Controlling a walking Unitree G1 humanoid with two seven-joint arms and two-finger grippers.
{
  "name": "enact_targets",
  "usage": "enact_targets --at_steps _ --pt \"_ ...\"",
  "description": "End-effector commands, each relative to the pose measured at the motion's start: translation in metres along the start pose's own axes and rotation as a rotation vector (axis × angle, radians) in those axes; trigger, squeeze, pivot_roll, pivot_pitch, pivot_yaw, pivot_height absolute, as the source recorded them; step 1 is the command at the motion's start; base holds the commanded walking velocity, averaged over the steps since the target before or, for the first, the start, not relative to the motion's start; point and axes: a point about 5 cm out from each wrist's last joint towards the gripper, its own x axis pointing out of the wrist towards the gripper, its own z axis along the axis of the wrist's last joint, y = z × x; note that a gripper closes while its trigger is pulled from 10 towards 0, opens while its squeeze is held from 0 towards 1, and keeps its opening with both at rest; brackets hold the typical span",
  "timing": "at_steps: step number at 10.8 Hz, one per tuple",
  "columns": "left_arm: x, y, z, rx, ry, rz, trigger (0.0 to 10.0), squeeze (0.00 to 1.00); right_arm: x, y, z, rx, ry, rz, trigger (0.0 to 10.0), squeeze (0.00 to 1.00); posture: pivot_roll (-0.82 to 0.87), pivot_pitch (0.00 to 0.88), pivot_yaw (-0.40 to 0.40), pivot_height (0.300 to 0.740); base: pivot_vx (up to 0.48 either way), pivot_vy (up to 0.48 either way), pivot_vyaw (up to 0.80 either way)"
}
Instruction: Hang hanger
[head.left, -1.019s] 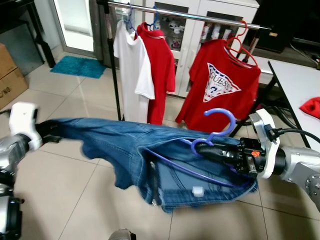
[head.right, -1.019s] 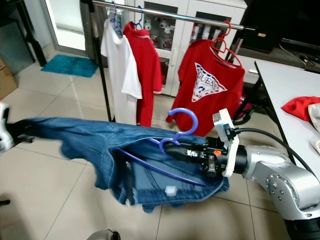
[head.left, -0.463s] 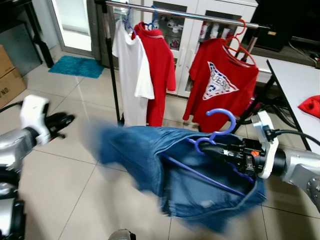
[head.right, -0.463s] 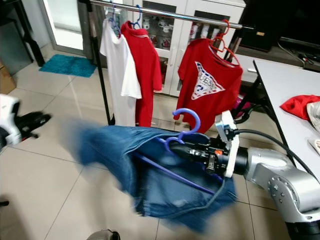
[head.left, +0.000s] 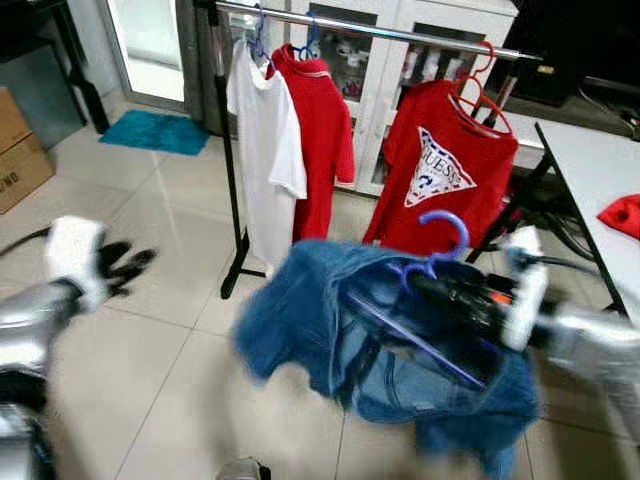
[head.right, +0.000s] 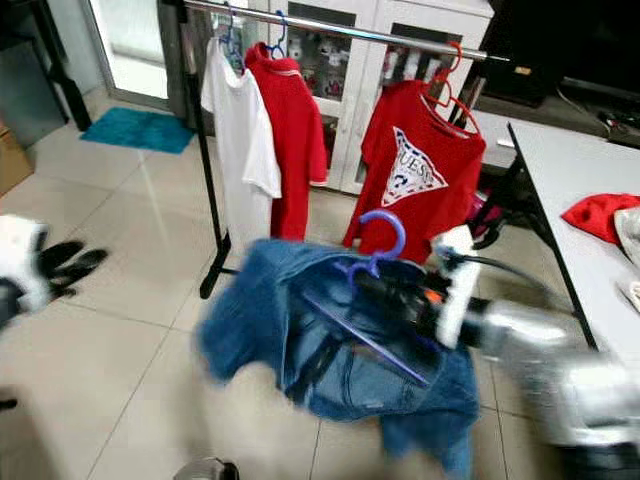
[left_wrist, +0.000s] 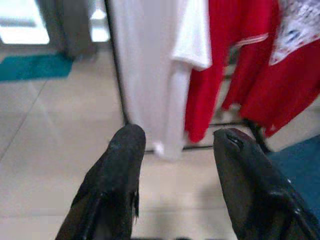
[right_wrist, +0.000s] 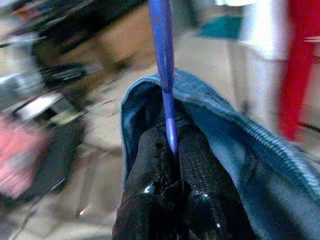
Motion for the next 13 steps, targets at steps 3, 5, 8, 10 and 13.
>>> enact_targets --at_steps 3,5,8,10,13 --pt "0.012 -0.066 0.028 0.09 -0.144 -0.044 10.0 0.0 0.013 -0.01 -0.016 0.077 -0.091 -0.337 10.0 0.0 -0.04 0.024 -0.052 0.74 0.0 0.0 0.0" --pt "0.006 -0.092 0.033 0.041 -0.147 -0.019 10.0 0.0 0.023 -0.005 -0.026 0.122 -0.107 -0.409 10.0 0.0 -0.04 0.031 -0.037 0.74 0.0 0.0 0.0" --pt "0.001 -0.118 0.017 0.065 -0.113 0.02 10.0 0.0 0.027 -0.003 -0.04 0.072 -0.113 -0.593 10.0 0.0 -0.03 0.006 -0.059 0.74 0.19 0.0 0.0" --pt "0.001 -0.122 0.011 0.037 -0.095 0.034 10.0 0.0 0.019 -0.015 -0.053 0.094 -0.131 -0.723 10.0 0.0 -0.03 0.019 -0.013 0.74 0.328 0.0 0.0" --pt "0.003 -0.126 0.014 0.049 -0.126 0.008 10.0 0.0 0.02 -0.008 -0.044 0.185 -0.267 -0.725 10.0 0.0 -0.03 0.032 0.003 0.74 0.354 0.0 0.0"
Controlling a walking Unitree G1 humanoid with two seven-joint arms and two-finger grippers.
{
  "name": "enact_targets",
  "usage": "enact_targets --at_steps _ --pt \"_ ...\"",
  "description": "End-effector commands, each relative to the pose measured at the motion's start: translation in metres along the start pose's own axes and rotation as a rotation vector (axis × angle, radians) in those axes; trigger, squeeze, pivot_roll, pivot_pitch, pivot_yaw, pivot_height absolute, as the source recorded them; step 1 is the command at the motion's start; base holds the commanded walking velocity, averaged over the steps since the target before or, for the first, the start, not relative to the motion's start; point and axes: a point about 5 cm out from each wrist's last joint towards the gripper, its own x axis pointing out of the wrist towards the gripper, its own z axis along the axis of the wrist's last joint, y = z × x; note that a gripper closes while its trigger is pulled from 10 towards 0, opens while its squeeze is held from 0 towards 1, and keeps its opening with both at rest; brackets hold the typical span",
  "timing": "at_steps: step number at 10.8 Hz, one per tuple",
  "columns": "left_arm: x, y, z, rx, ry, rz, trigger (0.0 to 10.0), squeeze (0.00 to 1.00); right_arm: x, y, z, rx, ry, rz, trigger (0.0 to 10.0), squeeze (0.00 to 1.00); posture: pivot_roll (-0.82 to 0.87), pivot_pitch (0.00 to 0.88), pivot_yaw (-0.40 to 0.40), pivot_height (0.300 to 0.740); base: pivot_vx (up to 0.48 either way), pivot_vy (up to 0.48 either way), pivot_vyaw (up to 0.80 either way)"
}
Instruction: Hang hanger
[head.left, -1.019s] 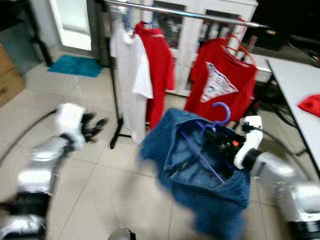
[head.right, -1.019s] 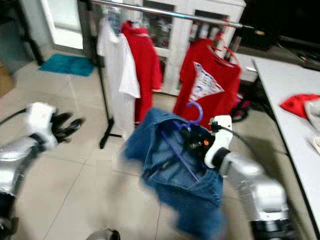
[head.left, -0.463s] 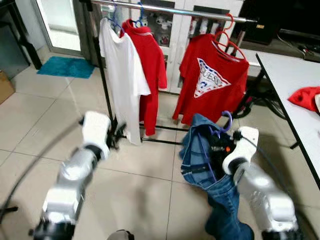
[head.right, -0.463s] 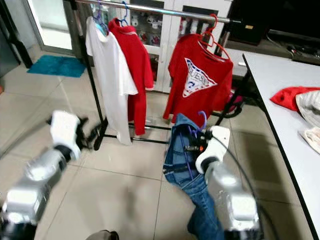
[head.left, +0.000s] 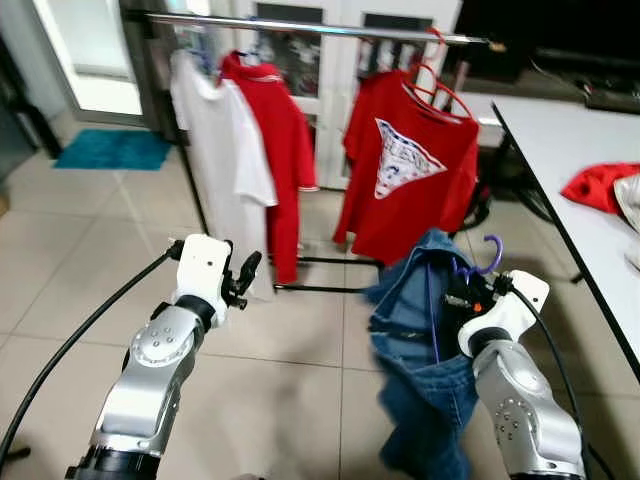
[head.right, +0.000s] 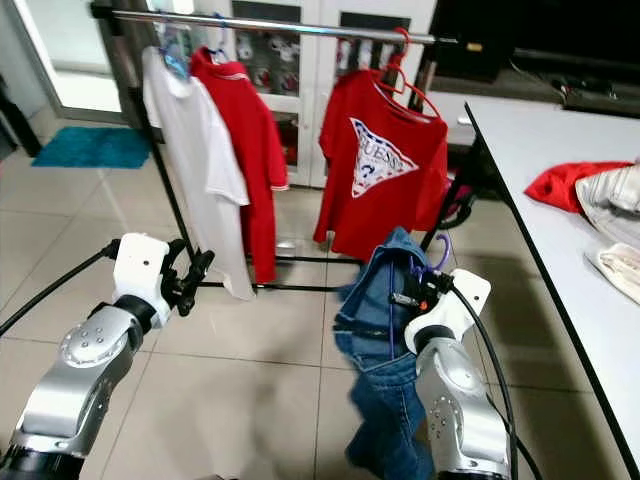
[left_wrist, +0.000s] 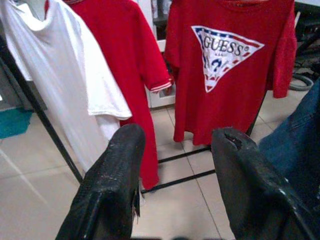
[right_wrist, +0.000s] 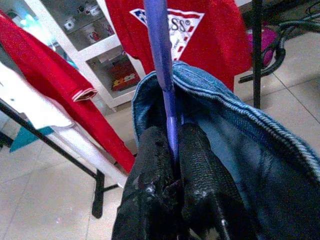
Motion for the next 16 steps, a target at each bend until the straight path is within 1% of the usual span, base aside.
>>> enact_targets --at_steps 1,2,3,4,5,6,7,8,10,11,12,13,14,15,16 --pt "0.005 0.001 0.003 -0.004 0.004 -0.004 10.0 0.0 0.003 0.015 0.016 -0.009 -0.075 0.051 10.0 0.0 -0.03 0.052 0.026 0.74 0.36 0.0 0.0" --pt "0.004 -0.004 0.005 -0.011 0.0 -0.039 10.0 0.0 0.004 0.021 0.018 -0.032 -0.08 0.083 10.0 0.0 -0.03 0.052 0.018 0.74 0.352 0.0 0.0" --pt "0.002 -0.001 0.002 -0.012 0.009 -0.02 10.0 0.0 0.006 0.019 0.016 -0.086 -0.069 0.055 10.0 0.0 -0.03 0.044 0.006 0.74 0.356 0.0 0.0" --pt "0.005 0.002 0.002 -0.038 0.003 0.016 10.0 0.0 0.01 0.022 0.017 -0.075 -0.058 0.079 10.0 0.0 -0.03 0.035 -0.006 0.74 0.356 0.0 0.0" --pt "0.012 -0.003 0.008 -0.041 -0.007 0.001 10.0 0.0 0.015 0.028 0.025 -0.047 -0.072 0.116 10.0 0.0 -0.02 0.048 0.008 0.74 0.356 0.0 0.0" --pt "0.012 -0.005 0.01 -0.019 -0.011 -0.021 10.0 0.0 0.016 0.03 0.028 -0.052 -0.08 0.133 10.0 0.0 -0.02 0.046 -0.003 0.74 0.349 0.0 0.0" --pt "0.008 -0.001 0.005 -0.039 0.0 0.01 10.0 0.0 0.018 0.033 0.027 -0.085 -0.094 0.136 10.0 0.0 -0.02 0.037 -0.011 0.74 0.334 0.0 0.0" --pt "0.008 0.003 0.005 -0.073 0.0 0.034 10.0 0.0 0.017 0.035 0.025 -0.093 -0.091 0.142 10.0 0.0 -0.02 0.033 -0.015 0.74 0.337 0.0 0.0" --pt "0.012 0.008 0.009 -0.123 -0.016 0.073 10.0 0.0 0.018 0.039 0.028 -0.108 -0.097 0.165 10.0 0.0 -0.02 0.059 0.005 0.74 0.354 0.0 0.0" --pt "0.009 0.006 0.007 -0.059 -0.001 0.034 10.0 0.0 0.017 0.037 0.031 -0.118 -0.109 0.159 10.0 0.0 -0.02 0.059 -0.006 0.74 0.356 0.0 0.0" --pt "0.007 0.008 0.005 -0.033 0.005 0.037 10.0 0.0 0.017 0.036 0.029 -0.112 -0.106 0.151 10.0 0.0 -0.02 0.051 -0.011 0.74 0.364 0.0 0.0" --pt "0.008 0.01 0.007 -0.039 0.0 0.052 10.0 0.0 0.017 0.038 0.026 -0.105 -0.099 0.158 10.0 0.0 -0.02 0.047 -0.016 0.74 0.36 0.0 0.0" --pt "0.012 0.006 0.01 -0.049 -0.009 0.044 10.0 0.0 0.018 0.043 0.027 -0.111 -0.098 0.176 10.0 0.0 -0.02 0.058 -0.005 0.74 0.36 0.0 0.0" --pt "0.011 0.002 0.011 -0.047 -0.014 0.027 10.0 0.0 0.019 0.042 0.029 -0.115 -0.101 0.176 10.0 0.0 -0.01 0.051 -0.021 0.74 0.364 0.0 0.0" --pt "0.009 0.005 0.008 -0.053 -0.008 0.054 10.0 0.0 0.019 0.04 0.028 -0.113 -0.1 0.163 10.0 0.0 -0.02 0.041 -0.025 0.74 0.36 0.0 0.0"
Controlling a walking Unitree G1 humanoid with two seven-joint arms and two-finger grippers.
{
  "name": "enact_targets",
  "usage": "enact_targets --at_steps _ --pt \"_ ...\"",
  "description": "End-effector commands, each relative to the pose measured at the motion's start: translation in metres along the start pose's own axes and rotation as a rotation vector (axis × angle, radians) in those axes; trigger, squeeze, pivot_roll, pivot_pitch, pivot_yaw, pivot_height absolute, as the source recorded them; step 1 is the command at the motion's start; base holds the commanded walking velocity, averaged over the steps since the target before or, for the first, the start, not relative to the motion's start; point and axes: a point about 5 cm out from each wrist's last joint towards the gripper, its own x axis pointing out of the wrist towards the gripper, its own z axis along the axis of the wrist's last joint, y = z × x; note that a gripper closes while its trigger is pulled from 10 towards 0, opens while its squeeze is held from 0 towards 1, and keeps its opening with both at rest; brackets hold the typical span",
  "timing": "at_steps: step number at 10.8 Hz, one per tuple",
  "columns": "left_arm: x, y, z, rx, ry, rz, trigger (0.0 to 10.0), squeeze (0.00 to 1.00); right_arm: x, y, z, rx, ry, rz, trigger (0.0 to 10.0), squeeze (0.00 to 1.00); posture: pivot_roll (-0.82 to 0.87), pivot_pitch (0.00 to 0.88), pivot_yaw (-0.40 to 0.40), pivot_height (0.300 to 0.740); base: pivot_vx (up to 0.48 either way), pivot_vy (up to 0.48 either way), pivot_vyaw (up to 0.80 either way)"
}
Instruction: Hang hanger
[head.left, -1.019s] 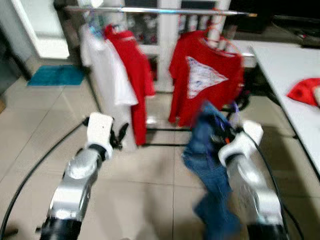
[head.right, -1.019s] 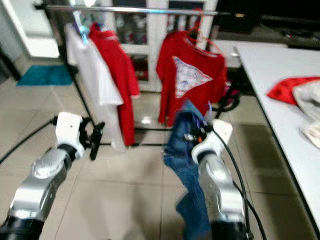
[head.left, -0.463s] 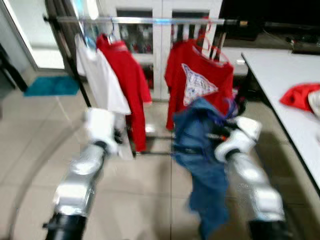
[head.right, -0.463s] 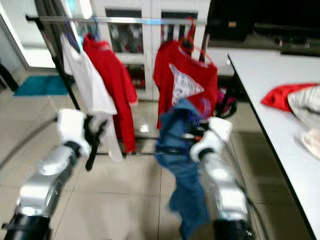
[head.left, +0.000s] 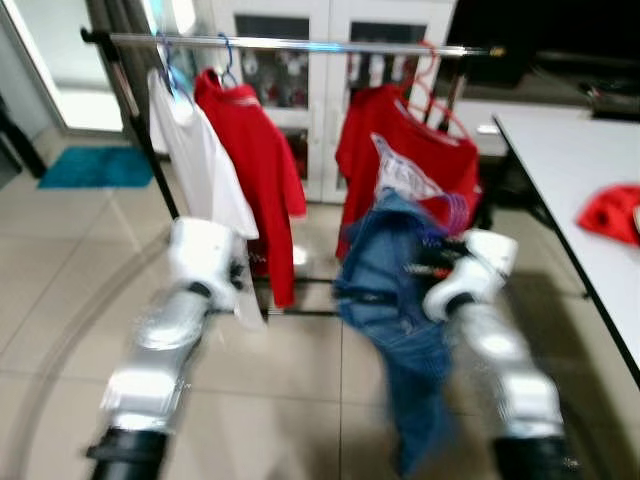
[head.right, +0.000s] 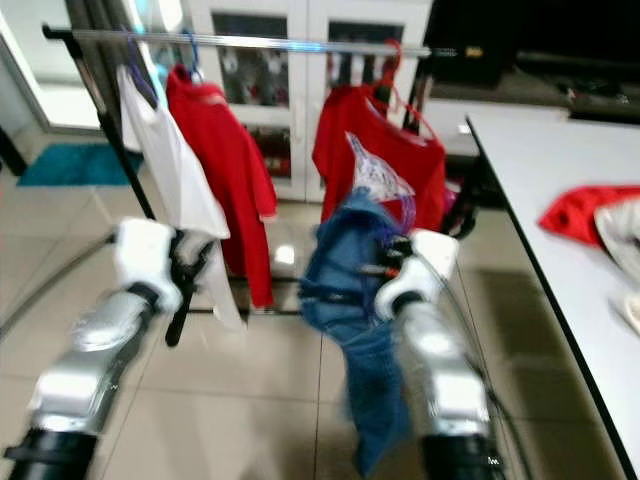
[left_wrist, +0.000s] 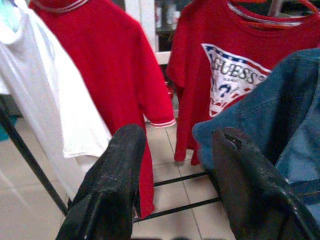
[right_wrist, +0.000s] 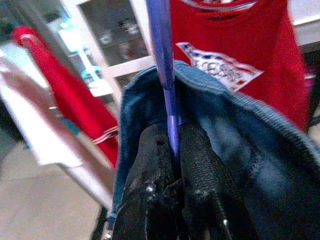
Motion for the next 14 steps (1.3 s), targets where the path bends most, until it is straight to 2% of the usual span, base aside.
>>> enact_targets --at_steps 1,3,5,7,9,14 --pt "-0.0032 0.0141 0.002 0.01 -0.004 0.046 10.0 0.0 0.0026 0.0093 0.0063 0.012 -0.034 0.028 10.0 0.0 -0.02 0.035 -0.027 0.74 0.364 0.0 0.0" --pt "0.001 0.0129 0.005 0.01 -0.008 0.041 10.0 0.0 0.0053 0.0102 0.0097 -0.003 -0.04 0.036 10.0 0.0 -0.02 0.043 -0.016 0.74 0.358 0.0 0.0" --pt "-0.0034 0.0134 0.0018 0.023 0.001 0.037 10.0 0.0 0.0031 0.0092 0.0074 0.016 -0.041 0.014 10.0 0.0 -0.02 0.035 -0.021 0.74 0.362 0.0 0.0" --pt "0.0001 0.0129 0.0046 0.046 -0.003 0.021 10.0 0.0 0.0034 0.0108 0.0069 0.012 -0.039 0.021 10.0 0.0 -0.02 0.036 -0.016 0.74 0.358 0.0 0.0" --pt "-0.0012 0.011 0.0026 0.044 0.003 0.017 10.0 0.0 0.0052 0.0062 0.0098 0.016 -0.048 0.002 10.0 0.0 -0.02 0.03 -0.021 0.74 0.36 0.0 0.0" --pt "-0.0011 0.0105 0.002 0.04 0.003 0.012 10.0 0.0 0.0066 0.0109 0.008 0.025 -0.043 0.026 10.0 0.0 -0.01 0.012 -0.029 0.74 0.362 0.0 0.0"
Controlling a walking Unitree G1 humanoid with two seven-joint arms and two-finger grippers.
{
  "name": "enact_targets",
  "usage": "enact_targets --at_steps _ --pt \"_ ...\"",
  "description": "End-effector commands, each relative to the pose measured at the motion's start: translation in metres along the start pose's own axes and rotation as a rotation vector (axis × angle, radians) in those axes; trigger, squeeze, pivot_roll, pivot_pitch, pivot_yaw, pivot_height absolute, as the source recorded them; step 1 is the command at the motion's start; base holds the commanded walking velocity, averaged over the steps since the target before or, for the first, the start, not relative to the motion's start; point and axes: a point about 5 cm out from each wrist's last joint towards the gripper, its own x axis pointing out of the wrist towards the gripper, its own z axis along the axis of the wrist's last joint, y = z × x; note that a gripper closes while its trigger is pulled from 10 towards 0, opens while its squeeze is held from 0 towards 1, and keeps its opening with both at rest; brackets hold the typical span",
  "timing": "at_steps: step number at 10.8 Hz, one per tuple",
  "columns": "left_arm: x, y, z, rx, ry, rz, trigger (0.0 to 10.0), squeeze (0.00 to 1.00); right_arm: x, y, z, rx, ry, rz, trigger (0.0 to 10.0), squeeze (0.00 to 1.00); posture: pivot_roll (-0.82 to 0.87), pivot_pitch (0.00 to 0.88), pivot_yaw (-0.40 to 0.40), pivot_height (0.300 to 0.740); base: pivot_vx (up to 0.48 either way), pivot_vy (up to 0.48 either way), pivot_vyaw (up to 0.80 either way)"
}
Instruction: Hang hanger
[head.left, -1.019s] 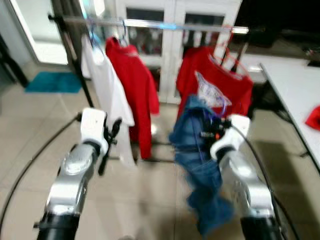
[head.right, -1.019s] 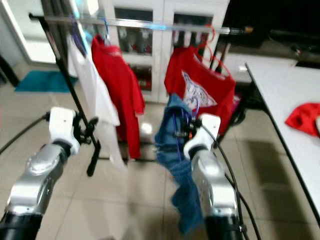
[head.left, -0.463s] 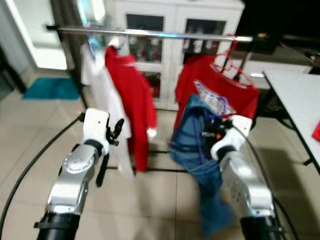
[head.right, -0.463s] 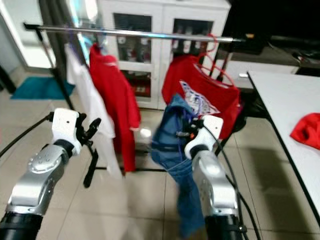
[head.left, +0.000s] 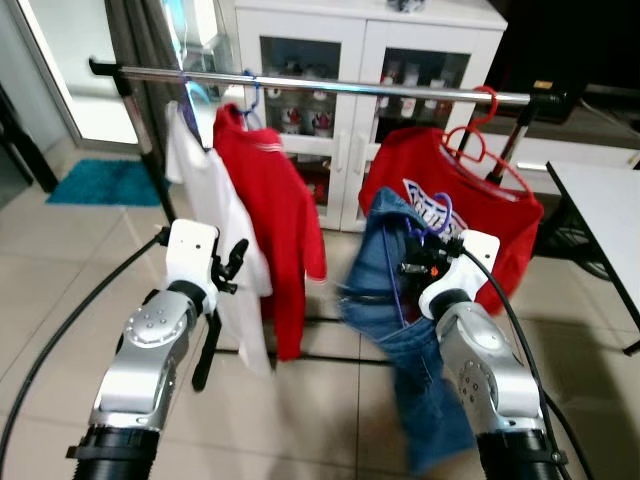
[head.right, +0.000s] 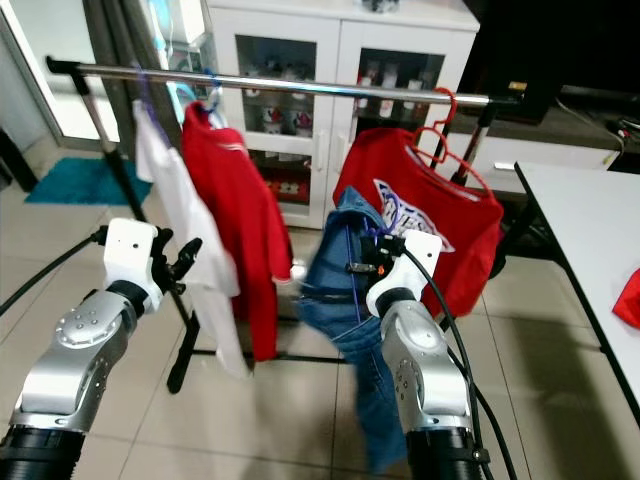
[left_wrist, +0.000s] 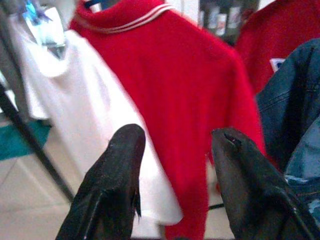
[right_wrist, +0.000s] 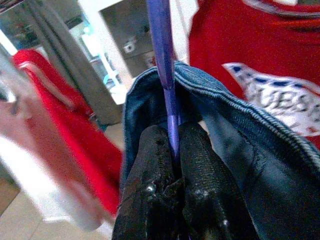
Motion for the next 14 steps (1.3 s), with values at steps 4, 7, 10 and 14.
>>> enact_targets --at_steps 4,7,10,14 --pt "0.002 -0.008 0.005 0.012 -0.02 -0.04 10.0 0.0 0.001 -0.004 0.01 -0.098 -0.034 -0.013 10.0 0.0 -0.01 0.0 -0.025 0.74 0.36 0.0 0.4" --pt "0.003 -0.009 0.006 0.02 -0.024 -0.052 10.0 0.0 0.002 -0.006 0.014 -0.034 -0.075 -0.027 10.0 0.0 -0.01 0.0 -0.025 0.74 0.361 0.0 0.0" --pt "0.004 -0.012 0.007 0.053 -0.034 -0.089 10.0 0.0 0.001 -0.006 0.019 -0.036 -0.128 -0.045 10.0 0.0 -0.01 0.0 -0.027 0.74 0.325 0.0 0.0" --pt "0.007 0.0 0.044 0.105 -0.152 -0.272 10.0 0.0 0.004 -0.009 0.054 -0.039 -0.325 -0.038 10.0 0.0 -0.01 0.0 -0.036 0.74 0.0 0.0 0.0"
